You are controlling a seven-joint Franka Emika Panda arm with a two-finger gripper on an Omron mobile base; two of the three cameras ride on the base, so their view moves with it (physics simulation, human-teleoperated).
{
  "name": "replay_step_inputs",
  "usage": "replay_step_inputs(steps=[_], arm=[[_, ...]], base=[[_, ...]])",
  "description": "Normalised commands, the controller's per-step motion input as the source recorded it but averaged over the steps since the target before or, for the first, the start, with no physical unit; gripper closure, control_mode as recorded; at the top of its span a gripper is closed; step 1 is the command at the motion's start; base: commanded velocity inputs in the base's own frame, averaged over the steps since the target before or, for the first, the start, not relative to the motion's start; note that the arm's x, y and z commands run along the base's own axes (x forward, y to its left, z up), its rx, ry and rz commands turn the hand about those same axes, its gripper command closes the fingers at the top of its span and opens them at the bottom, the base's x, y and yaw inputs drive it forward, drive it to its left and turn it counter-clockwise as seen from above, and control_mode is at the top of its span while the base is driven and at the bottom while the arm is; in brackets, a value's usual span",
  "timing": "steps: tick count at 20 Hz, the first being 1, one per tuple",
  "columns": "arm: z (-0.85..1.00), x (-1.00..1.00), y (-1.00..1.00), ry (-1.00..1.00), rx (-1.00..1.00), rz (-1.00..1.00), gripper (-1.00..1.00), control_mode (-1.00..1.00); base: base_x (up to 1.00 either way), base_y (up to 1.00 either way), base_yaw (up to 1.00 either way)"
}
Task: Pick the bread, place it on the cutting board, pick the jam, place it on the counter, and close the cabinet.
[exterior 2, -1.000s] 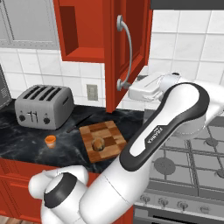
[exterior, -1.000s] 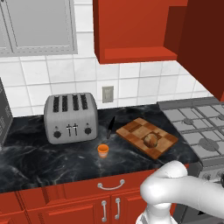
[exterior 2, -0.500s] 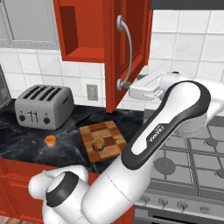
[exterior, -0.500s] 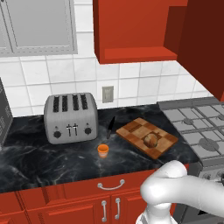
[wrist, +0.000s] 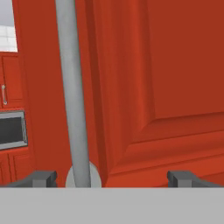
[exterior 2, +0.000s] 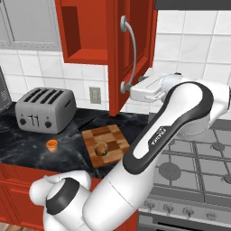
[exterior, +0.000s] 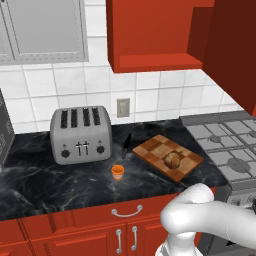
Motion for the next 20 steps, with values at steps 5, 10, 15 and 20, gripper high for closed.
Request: replay_step_inputs(steps=[5, 10, 15, 20], arm=[[0.0, 0.0, 0.09, 0.0, 0.0, 0.0, -1.0, -1.0], [0.0, 0.0, 0.17, 0.03, 0.0, 0.0, -1.0, -1.0], [0.0, 0.0, 0.16, 0.03, 0.0, 0.0, -1.0, -1.0], [0.0, 0.0, 0.19, 0.05, 0.01, 0.0, -1.0, -1.0]], base=[[0.0, 0.0, 0.0], [0.0, 0.0, 0.0], [0.0, 0.0, 0.0], [0.0, 0.0, 0.0]])
